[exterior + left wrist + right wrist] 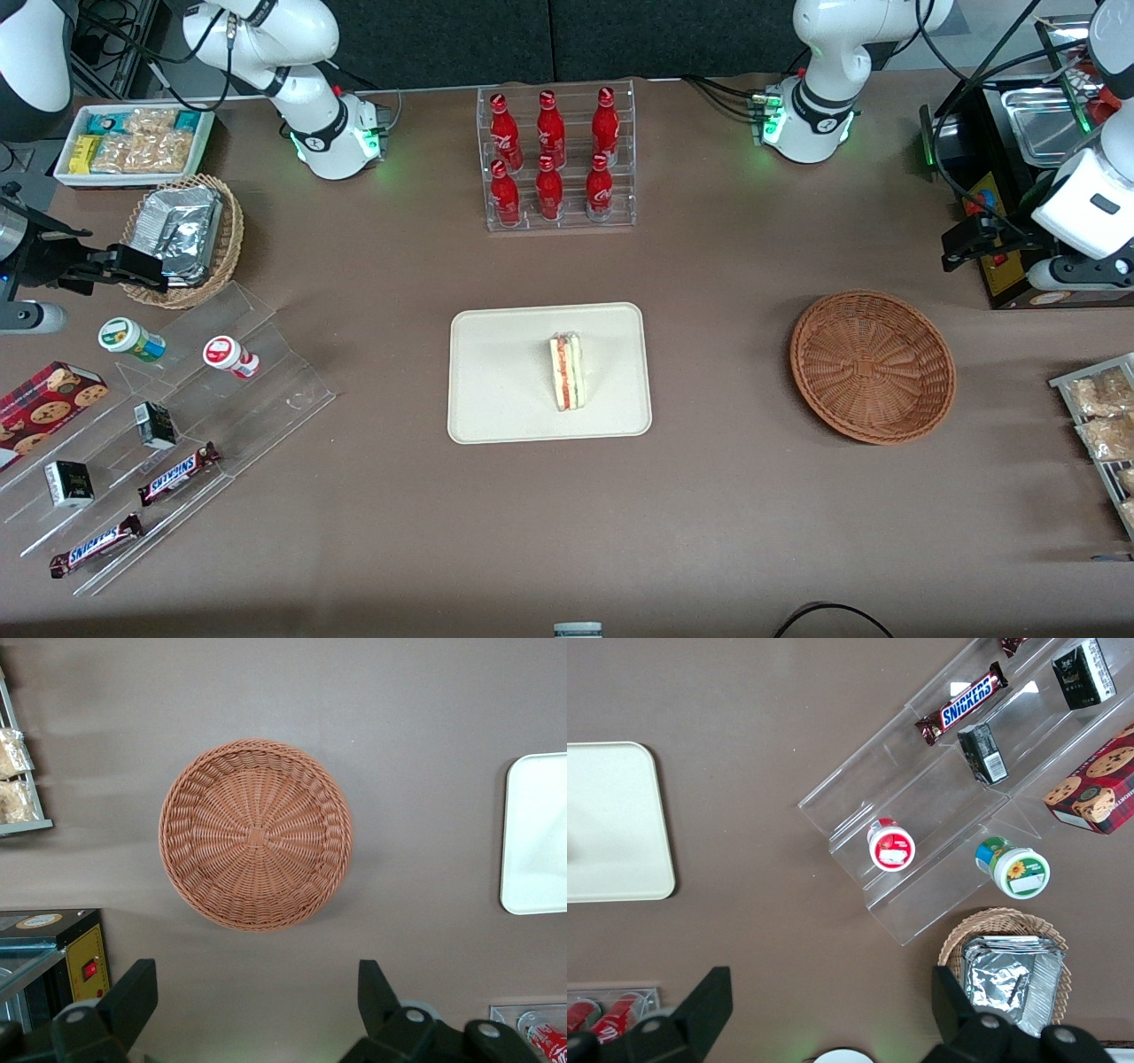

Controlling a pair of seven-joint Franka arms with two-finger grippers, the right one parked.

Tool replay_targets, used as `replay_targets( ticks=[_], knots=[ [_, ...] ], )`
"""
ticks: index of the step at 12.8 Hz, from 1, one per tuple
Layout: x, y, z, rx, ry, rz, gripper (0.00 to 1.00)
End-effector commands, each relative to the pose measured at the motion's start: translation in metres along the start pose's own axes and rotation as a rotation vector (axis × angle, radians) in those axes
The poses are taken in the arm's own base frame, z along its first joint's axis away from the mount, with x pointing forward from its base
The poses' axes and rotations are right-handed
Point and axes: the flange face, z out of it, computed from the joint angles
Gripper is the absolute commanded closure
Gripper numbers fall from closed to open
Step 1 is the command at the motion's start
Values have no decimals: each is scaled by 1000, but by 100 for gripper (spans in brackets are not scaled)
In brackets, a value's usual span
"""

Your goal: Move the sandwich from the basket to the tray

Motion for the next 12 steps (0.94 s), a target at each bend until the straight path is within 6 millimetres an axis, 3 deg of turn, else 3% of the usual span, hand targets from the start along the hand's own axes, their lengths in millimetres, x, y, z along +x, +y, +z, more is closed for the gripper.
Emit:
replay_targets(
  ticks=[1,5,8,12],
  knots=[
    [3,3,-3,9,-13,-3,0],
    [0,0,-11,7,2,-7,0],
    [-8,-2,-43,-4,-1,-3,0],
    [-11,6,-44,-5,-24,0,0]
  ],
)
